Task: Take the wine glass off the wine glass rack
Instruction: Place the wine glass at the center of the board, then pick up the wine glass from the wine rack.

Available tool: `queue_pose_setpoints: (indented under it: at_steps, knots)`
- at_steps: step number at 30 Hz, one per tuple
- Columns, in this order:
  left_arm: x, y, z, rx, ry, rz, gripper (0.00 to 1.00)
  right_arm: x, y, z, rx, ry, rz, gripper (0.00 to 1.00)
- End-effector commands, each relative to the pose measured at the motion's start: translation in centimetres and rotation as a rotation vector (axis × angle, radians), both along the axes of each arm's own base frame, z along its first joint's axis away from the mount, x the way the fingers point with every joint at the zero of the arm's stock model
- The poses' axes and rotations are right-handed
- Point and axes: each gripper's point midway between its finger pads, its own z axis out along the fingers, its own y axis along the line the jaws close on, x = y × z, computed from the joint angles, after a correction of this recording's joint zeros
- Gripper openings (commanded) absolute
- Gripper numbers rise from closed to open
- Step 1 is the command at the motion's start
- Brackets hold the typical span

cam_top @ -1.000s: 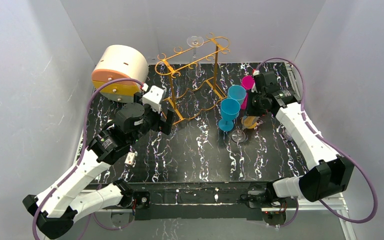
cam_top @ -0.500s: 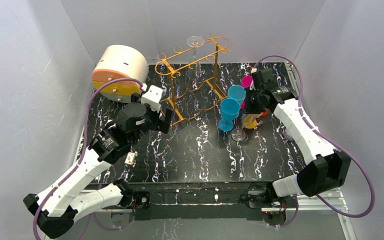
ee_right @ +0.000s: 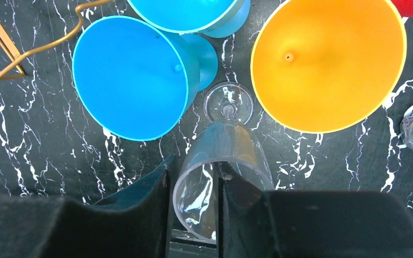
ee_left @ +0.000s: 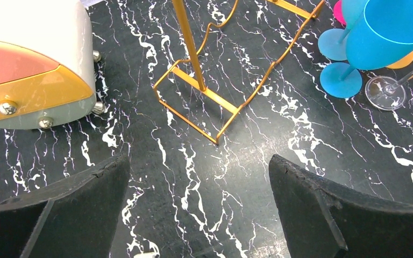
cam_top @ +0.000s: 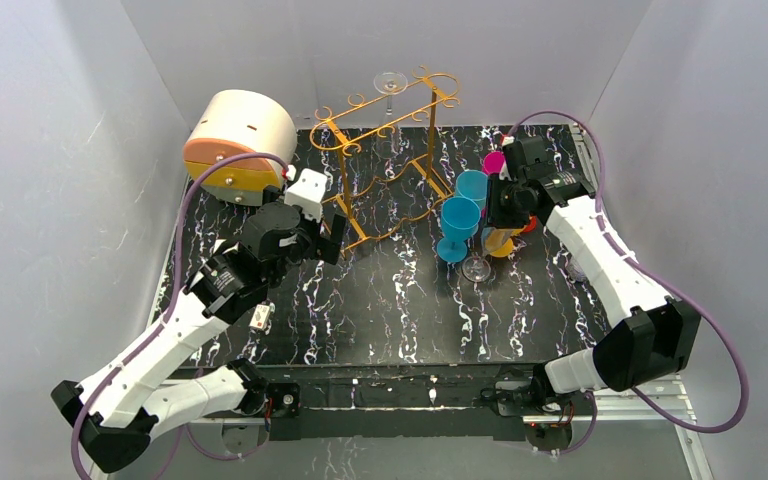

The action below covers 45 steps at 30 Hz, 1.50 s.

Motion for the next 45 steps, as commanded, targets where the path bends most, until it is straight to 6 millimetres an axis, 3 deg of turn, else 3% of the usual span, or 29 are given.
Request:
queue_pose_setpoints:
  at_steps: [1, 14, 19, 22, 29, 33, 35, 37, 40, 41, 45]
  knots:
    - [0.1, 0.8, 0.6, -0.005, -0.006, 0.046, 0.98, 1.1, 0.3, 3.6, 0.044, -0.12, -0.02, 0.38]
    - [0.9, 4.0, -1.7, 0.112, 0.079, 0.216, 0.98, 0.8, 0.8, 7.1, 0.115, -0.21, -0.009, 0.41]
    - [3.2, 7.2, -2.0, 0.002, 0.157, 0.351, 0.98, 0.4, 0.9, 8.5, 0.148, -0.254, -0.015, 0.43]
    - [4.6, 8.8, -1.0, -0.102, 0.165, 0.416, 0.98, 0.1, 1.1, 9.2, 0.171, -0.275, -0.009, 0.44]
    - [6.6, 9.4, 2.1, -0.132, 0.133, 0.43, 0.98, -0.1, 0.3, 9.6, 0.152, -0.317, -0.029, 0.46]
    - [9.2, 11.9, 5.2, -0.122, 0.121, 0.473, 0.98, 0.3, 0.1, 9.2, 0.176, -0.347, -0.072, 0.47]
    - [11.0, 12.2, 6.9, -0.16, 0.116, 0.452, 0.98, 0.4, 0.2, 9.4, 0.189, -0.366, -0.076, 0.47]
    - [12.8, 10.9, 8.8, -0.202, 0.1, 0.366, 0.98, 0.4, 0.3, 9.6, 0.202, -0.384, -0.077, 0.48]
    - [15.6, 6.7, 10.8, -0.247, 0.103, 0.131, 0.98, 0.3, 0.5, 9.9, 0.227, -0.401, -0.077, 0.5]
    - [16.4, 5.8, 12.5, -0.277, 0.075, 0.08, 0.98, 0.2, 0.6, 9.8, 0.236, -0.402, -0.07, 0.5]
    - [19.5, 1.3, 15.4, -0.464, 0.063, -0.104, 0.98, -0.4, 1.1, 9.4, 0.258, -0.387, -0.043, 0.51]
